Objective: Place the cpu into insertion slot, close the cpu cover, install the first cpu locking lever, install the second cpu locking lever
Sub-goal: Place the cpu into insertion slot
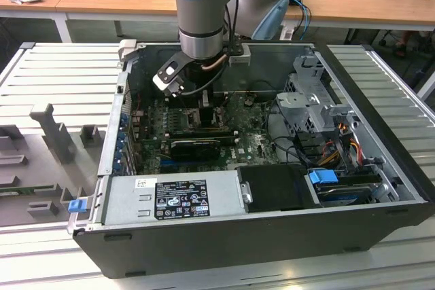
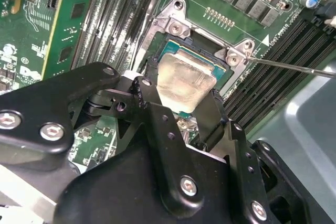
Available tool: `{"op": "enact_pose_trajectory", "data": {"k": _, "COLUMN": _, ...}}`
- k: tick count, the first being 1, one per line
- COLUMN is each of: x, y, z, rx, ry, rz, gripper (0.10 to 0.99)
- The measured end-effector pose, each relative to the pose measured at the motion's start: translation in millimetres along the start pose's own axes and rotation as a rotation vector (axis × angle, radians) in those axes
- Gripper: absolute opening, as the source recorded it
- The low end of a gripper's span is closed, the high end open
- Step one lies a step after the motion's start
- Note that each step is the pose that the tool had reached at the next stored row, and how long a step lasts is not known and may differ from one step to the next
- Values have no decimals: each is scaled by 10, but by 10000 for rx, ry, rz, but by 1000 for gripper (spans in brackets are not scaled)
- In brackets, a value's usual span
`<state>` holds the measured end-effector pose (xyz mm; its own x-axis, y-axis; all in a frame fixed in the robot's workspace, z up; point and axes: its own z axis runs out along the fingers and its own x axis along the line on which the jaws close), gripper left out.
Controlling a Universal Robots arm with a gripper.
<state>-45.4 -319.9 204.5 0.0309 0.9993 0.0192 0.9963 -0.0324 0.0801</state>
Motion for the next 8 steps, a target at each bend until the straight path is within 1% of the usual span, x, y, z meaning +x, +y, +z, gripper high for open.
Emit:
{"op": "enact_pose_trajectory", "data": {"k": 4, "x": 19, "y": 15, "z": 12, "rx": 0, "ry": 1, "rz": 1, "gripper": 529}}
{"op": "enact_pose_trajectory", "data": {"k": 6, "x": 22, "y": 13, "z": 37, "rx": 3, "ry": -5, "rz": 0, "gripper": 529}}
{"op": "enact_pose_trajectory", "data": {"k": 8, "x": 22, "y": 13, "z": 41, "rx": 3, "ry": -7, "rz": 0, "gripper": 529}}
